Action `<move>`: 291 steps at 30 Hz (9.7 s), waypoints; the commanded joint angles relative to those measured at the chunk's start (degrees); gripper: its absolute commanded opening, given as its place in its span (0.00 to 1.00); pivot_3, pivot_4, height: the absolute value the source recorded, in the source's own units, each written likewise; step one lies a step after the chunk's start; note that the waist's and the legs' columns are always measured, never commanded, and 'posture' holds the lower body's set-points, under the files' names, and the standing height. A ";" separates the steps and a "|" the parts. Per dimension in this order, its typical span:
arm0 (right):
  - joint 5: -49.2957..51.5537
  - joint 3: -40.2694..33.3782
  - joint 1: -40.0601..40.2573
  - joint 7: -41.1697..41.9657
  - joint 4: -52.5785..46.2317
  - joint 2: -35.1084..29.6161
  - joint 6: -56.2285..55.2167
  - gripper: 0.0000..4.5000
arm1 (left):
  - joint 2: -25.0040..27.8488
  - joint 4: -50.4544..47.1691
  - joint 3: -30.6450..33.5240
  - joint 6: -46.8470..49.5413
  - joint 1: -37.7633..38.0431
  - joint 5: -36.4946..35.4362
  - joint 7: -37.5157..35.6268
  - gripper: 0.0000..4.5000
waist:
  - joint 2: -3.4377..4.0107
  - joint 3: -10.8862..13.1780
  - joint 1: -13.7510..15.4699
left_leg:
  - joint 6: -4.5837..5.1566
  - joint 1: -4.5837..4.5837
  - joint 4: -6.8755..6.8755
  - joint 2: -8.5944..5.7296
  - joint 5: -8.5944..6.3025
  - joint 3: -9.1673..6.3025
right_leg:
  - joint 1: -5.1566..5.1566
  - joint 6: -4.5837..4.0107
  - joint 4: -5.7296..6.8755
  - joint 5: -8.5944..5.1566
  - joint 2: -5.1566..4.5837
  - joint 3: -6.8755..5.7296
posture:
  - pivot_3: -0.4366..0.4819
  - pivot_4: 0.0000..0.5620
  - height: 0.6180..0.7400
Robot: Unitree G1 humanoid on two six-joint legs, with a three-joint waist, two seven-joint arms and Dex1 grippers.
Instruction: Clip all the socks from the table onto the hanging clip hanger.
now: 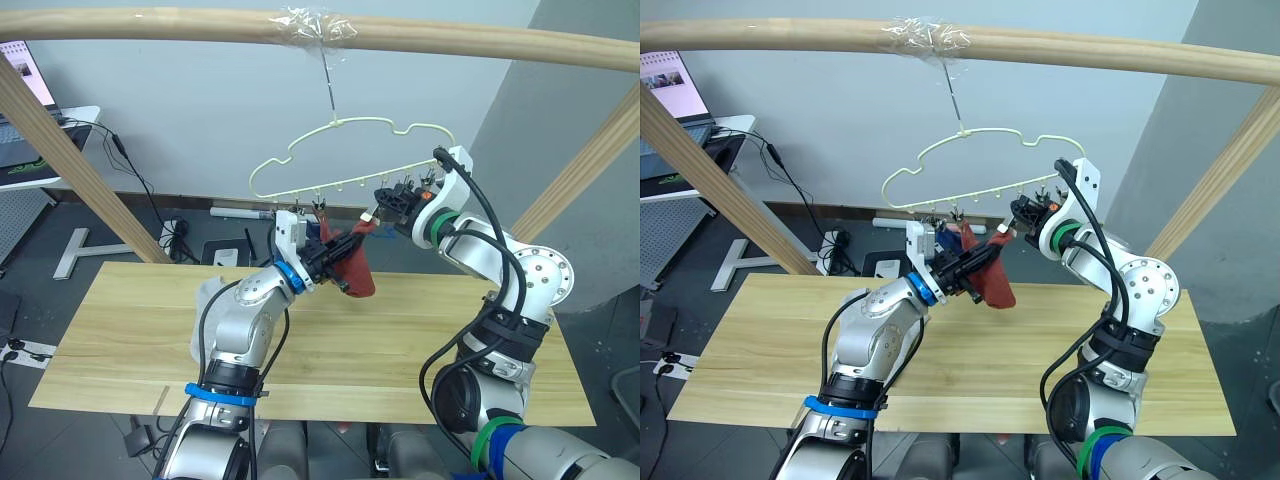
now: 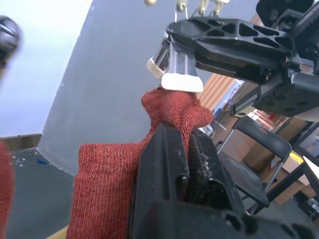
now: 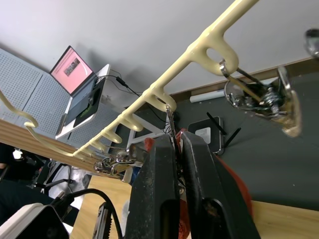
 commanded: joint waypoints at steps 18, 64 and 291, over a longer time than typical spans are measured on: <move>10.00 -4.20 1.49 -1.01 -8.54 -7.79 5.41 0.98 | -0.90 -0.13 -0.56 -1.07 -1.73 -0.59 -0.81 0.00 | 0.06 0.05 -1.41 | 0.01 -0.06 -0.04 0.01 -0.01 0.00 | -0.04 0.02 -0.04 -0.01 0.00 0.00 | 0.59 0.36 1.00; -36.94 40.10 15.48 9.08 -1.60 -7.11 -44.55 0.54 | 22.06 -22.61 6.36 17.85 4.76 -11.70 -5.97 0.80 | 0.05 0.66 -2.57 | 0.04 -0.08 -0.10 0.10 -0.04 0.19 | -0.31 0.13 0.04 -0.13 0.07 0.22 | 0.67 0.38 1.00; 42.54 5.67 0.72 -39.54 4.38 -0.10 -14.59 0.85 | 1.56 11.17 -9.38 -34.38 -9.76 20.94 6.42 0.00 | 0.15 0.71 -3.12 | 0.24 -0.47 -0.07 -0.76 -0.08 -0.48 | -0.07 0.20 0.02 -0.24 -0.82 -0.43 | 0.56 0.38 1.00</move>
